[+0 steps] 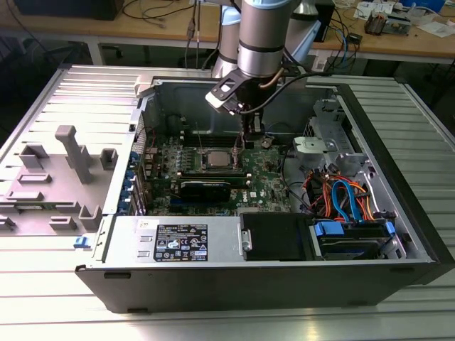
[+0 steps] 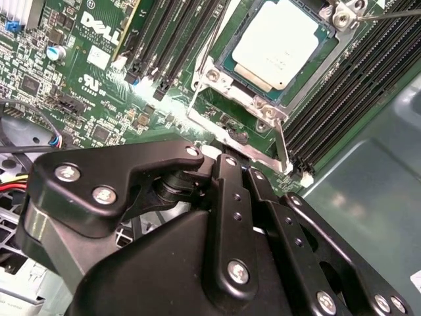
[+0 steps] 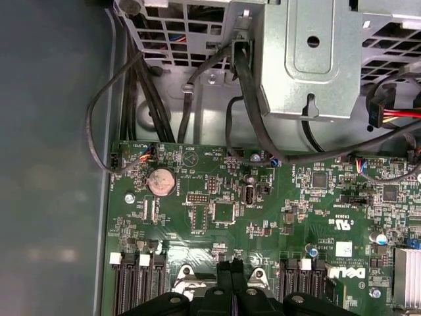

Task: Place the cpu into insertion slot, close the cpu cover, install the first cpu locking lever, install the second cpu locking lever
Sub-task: 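Close the cpu cover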

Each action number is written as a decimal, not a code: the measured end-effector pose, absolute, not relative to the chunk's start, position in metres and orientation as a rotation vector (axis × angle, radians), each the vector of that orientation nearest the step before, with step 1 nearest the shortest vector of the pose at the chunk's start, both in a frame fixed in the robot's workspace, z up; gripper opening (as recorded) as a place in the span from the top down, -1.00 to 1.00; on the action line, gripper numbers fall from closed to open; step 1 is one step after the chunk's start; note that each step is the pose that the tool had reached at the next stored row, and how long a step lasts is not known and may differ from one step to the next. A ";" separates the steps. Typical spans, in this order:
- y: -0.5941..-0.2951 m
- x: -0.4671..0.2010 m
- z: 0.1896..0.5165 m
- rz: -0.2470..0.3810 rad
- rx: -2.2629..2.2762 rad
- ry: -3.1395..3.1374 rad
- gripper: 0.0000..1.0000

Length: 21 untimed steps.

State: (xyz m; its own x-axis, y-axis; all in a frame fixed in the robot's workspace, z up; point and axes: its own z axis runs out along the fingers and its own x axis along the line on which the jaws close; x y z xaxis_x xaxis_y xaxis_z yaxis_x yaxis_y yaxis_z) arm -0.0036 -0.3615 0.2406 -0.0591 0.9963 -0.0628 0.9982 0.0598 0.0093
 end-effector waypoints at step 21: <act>-0.361 -0.016 0.240 -0.056 2.118 2.248 0.79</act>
